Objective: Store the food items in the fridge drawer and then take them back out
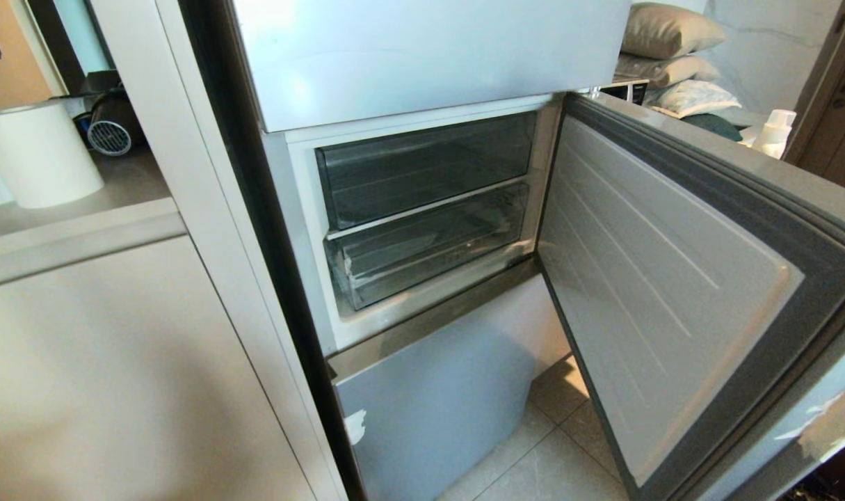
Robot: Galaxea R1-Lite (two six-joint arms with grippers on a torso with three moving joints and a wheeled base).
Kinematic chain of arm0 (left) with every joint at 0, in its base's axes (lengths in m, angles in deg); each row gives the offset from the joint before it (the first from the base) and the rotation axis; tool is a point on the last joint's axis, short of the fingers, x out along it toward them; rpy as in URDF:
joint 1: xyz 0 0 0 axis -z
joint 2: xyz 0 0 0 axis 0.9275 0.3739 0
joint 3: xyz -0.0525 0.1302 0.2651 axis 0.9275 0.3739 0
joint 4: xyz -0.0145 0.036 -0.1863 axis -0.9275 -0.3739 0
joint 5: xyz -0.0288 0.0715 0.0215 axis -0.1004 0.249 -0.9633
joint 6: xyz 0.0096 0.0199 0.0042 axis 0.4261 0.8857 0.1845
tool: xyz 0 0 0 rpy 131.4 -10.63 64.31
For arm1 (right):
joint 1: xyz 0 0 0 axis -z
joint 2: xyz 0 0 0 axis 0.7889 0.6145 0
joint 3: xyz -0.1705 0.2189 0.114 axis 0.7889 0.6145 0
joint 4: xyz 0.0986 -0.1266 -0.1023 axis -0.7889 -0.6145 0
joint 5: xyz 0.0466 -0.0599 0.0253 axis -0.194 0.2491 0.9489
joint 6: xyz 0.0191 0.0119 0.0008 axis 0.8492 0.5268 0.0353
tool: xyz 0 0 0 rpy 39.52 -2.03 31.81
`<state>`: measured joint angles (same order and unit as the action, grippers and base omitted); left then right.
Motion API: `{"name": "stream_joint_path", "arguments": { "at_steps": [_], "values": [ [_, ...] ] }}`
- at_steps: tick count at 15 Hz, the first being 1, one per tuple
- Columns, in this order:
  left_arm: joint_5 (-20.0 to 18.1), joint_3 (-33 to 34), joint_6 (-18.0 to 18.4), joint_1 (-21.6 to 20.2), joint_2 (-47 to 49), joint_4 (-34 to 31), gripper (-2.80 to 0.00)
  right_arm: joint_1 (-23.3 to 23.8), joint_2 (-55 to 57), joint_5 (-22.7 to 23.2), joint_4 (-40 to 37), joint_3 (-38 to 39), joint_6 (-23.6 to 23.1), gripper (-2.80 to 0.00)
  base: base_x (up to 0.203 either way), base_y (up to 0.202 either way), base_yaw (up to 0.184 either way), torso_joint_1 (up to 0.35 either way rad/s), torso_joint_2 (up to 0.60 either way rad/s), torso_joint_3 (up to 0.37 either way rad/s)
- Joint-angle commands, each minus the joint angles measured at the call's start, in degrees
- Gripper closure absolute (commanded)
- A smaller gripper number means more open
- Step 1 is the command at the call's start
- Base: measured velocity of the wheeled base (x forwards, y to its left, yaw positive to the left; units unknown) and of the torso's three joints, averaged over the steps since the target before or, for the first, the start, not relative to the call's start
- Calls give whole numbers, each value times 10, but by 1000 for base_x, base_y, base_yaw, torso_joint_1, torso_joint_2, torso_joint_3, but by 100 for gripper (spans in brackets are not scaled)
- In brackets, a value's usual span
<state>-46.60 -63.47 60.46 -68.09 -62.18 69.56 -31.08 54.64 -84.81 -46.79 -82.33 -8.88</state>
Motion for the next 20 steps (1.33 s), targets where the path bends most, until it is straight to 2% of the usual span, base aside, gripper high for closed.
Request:
{"name": "stream_joint_path", "arguments": {
  "at_steps": [1,4,7,9,12,16,18,20],
  "values": [
    [0,0,0,0,0,0,0,-122,7,-29,-2,12,-9,0,0,0,0,0,0,0],
    [0,0,0,0,0,0,0,-263,17,-60,-9,25,-29,0,0,0,0,0,0,0],
    [0,0,0,0,0,0,0,-374,44,-75,-11,21,-32,0,0,0,0,0,0,0],
    [0,0,0,0,0,0,0,-431,98,-107,-10,-7,-32,0,0,0,0,0,0,0],
    [0,0,0,0,0,0,0,-494,187,-132,-8,-79,-33,0,0,0,0,0,0,0],
    [-1,0,0,0,0,0,0,-537,336,-146,-6,-215,-35,0,0,0,0,0,0,0],
    [0,0,0,0,0,0,0,-549,424,-133,13,-317,-39,0,0,0,0,0,0,0],
    [0,0,0,0,0,0,0,-555,455,-84,74,-351,-51,0,0,0,0,0,0,0]
  ]
}}
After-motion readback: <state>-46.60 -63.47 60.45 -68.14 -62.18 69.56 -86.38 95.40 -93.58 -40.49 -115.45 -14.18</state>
